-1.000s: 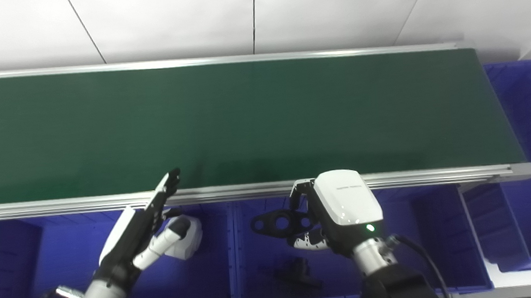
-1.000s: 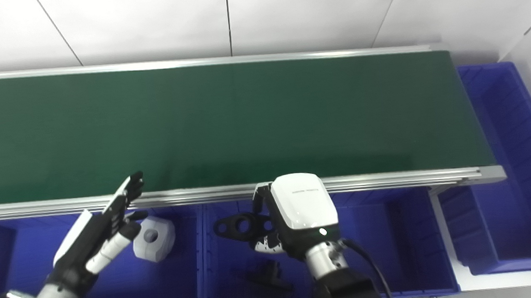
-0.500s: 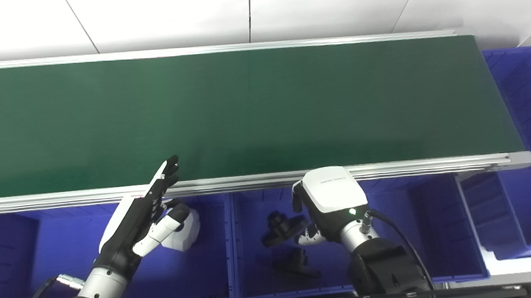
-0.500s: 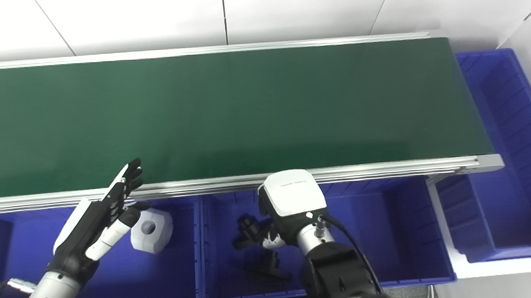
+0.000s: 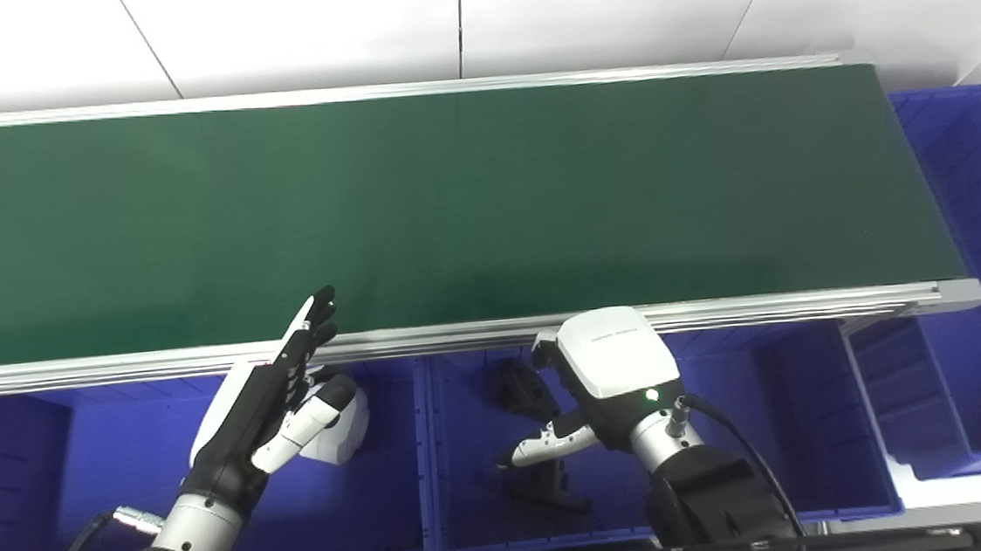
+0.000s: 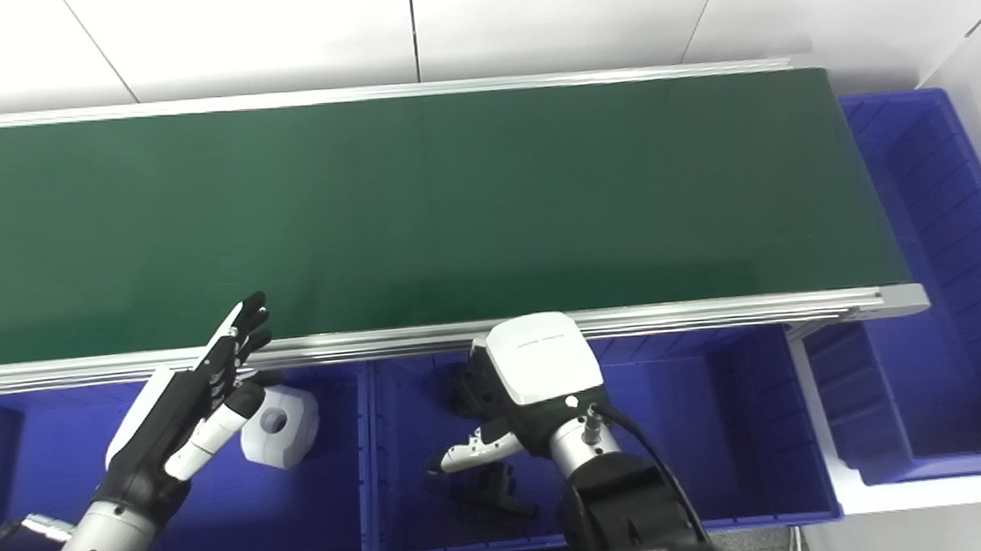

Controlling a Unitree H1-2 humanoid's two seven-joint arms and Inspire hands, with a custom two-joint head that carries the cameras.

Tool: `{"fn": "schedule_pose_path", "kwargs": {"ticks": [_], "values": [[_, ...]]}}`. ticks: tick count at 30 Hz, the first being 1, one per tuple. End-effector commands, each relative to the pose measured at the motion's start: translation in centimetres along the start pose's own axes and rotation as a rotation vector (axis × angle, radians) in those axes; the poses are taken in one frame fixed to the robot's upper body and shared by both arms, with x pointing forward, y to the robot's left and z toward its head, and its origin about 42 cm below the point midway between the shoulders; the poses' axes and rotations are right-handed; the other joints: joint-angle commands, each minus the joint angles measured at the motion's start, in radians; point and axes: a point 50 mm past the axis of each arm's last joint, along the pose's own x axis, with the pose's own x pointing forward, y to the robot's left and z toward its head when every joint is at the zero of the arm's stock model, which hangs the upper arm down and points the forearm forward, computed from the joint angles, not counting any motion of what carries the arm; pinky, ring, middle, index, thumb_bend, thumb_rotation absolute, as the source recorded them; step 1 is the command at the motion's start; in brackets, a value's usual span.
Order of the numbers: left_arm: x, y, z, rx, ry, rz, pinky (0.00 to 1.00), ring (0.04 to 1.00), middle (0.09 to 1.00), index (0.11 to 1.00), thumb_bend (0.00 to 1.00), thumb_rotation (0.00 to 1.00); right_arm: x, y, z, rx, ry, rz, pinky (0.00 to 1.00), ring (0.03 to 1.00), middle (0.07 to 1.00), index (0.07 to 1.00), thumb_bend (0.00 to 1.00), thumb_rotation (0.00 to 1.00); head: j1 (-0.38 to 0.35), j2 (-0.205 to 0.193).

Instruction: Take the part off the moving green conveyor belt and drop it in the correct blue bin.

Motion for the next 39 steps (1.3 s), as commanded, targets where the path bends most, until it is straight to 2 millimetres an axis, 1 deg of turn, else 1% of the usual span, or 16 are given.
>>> {"fn": "schedule_pose_path", "kwargs": {"ticks": [1, 5, 6, 7, 10, 11, 13, 14, 18, 21, 24, 28, 33, 36, 37, 39], "values": [[-0.2, 0.0, 0.6, 0.014, -0.026, 0.007, 0.8, 0.976, 1.0, 1.0, 0.79, 0.91, -1.0, -1.7, 0.4, 0.083, -0.023, -0.061, 0.2, 0.308, 0.52, 0.687, 1.0, 0.79, 0.001, -0.001], [-0.4, -0.4, 0.5, 0.007, -0.032, 0.017, 0.8, 0.974, 1.0, 1.0, 0.8, 0.91, -2.9, -3.2, 0.1, 0.278, -0.027, -0.06, 0.26, 0.377, 0.547, 0.695, 1.0, 0.78, 0.027, -0.01], [-0.4, -0.6, 0.3, 0.011, -0.046, 0.028, 0.8, 0.974, 1.0, 1.0, 0.8, 0.91, -3.8, -3.7, -0.2, 0.365, -0.033, -0.059, 0.26, 0.384, 0.55, 0.696, 1.0, 0.78, 0.056, -0.026], [-0.4, -0.7, 0.2, 0.011, -0.062, 0.038, 0.79, 0.963, 1.0, 1.0, 0.78, 0.91, -4.6, -4.2, -0.5, 0.46, -0.045, -0.064, 0.31, 0.429, 0.564, 0.693, 1.0, 0.8, 0.056, -0.026], [-0.4, -1.0, -0.3, -0.002, -0.094, 0.064, 0.78, 0.945, 1.0, 1.0, 0.75, 0.89, -6.2, -4.3, -1.2, 0.687, -0.11, -0.077, 0.36, 0.469, 0.581, 0.678, 0.92, 0.79, 0.077, -0.04], [-0.3, -1.2, -0.5, -0.016, -0.106, 0.077, 0.78, 0.944, 1.0, 1.0, 0.74, 0.89, -6.1, -2.7, -1.4, 0.881, -0.169, -0.1, 0.37, 0.47, 0.581, 0.678, 0.92, 0.79, 0.101, -0.066], [-0.2, -1.6, -0.8, -0.037, -0.13, 0.099, 0.81, 0.944, 1.0, 1.0, 0.74, 0.88, -6.0, 0.1, -2.2, 1.144, -0.197, -0.172, 0.38, 0.473, 0.564, 0.636, 0.81, 0.63, 0.111, -0.084], [-0.1, -1.7, -1.0, -0.043, -0.14, 0.106, 0.82, 0.947, 1.0, 1.0, 0.73, 0.88, -6.0, 1.1, -2.7, 1.207, -0.192, -0.198, 0.43, 0.503, 0.595, 0.643, 0.79, 0.68, 0.115, -0.092], [0.0, -2.3, -1.6, -0.055, -0.175, 0.135, 0.86, 0.96, 1.0, 1.0, 0.74, 0.86, -4.5, 2.7, -3.9, 1.302, -0.208, -0.291, 0.54, 0.617, 0.689, 0.7, 0.79, 0.8, 0.137, -0.127], [-0.1, -2.6, -1.9, -0.049, -0.201, 0.16, 0.86, 0.958, 1.0, 1.0, 0.74, 0.86, -4.2, 3.3, -4.2, 1.335, -0.218, -0.334, 0.55, 0.635, 0.702, 0.708, 0.8, 0.8, 0.165, -0.15], [-0.4, -2.9, -2.3, -0.035, -0.242, 0.211, 0.9, 0.962, 1.0, 1.0, 0.72, 0.89, -4.2, 4.0, -4.3, 1.332, -0.236, -0.392, 0.69, 0.763, 0.805, 0.795, 0.83, 0.9, 0.175, -0.16], [-0.7, -3.1, -2.6, -0.026, -0.276, 0.248, 0.95, 0.989, 1.0, 1.0, 0.72, 0.94, -4.3, 4.5, -4.4, 1.336, -0.246, -0.431, 0.77, 0.838, 0.865, 0.838, 0.84, 0.93, 0.18, -0.177], [-0.9, -3.6, -2.9, -0.012, -0.311, 0.287, 0.97, 1.0, 1.0, 1.0, 0.75, 0.97, -4.5, 5.2, -4.4, 1.331, -0.258, -0.46, 0.81, 0.866, 0.887, 0.847, 0.84, 0.93, 0.192, -0.204], [-0.9, -3.7, -3.0, -0.009, -0.319, 0.293, 0.97, 1.0, 1.0, 1.0, 0.75, 0.97, -4.5, 5.4, -4.4, 1.331, -0.262, -0.46, 0.81, 0.871, 0.89, 0.847, 0.83, 0.94, 0.192, -0.204], [-0.9, -3.8, -3.0, -0.01, -0.324, 0.298, 0.97, 1.0, 1.0, 1.0, 0.75, 0.97, -4.5, 5.6, -4.6, 1.333, -0.26, -0.449, 0.81, 0.872, 0.89, 0.847, 0.83, 0.94, 0.222, -0.221], [-0.8, -4.1, -3.0, -0.012, -0.33, 0.309, 0.96, 1.0, 1.0, 1.0, 0.74, 0.94, -4.6, 5.8, -4.8, 1.335, -0.258, -0.428, 0.83, 0.884, 0.9, 0.873, 0.83, 0.95, 0.234, -0.223]]}}
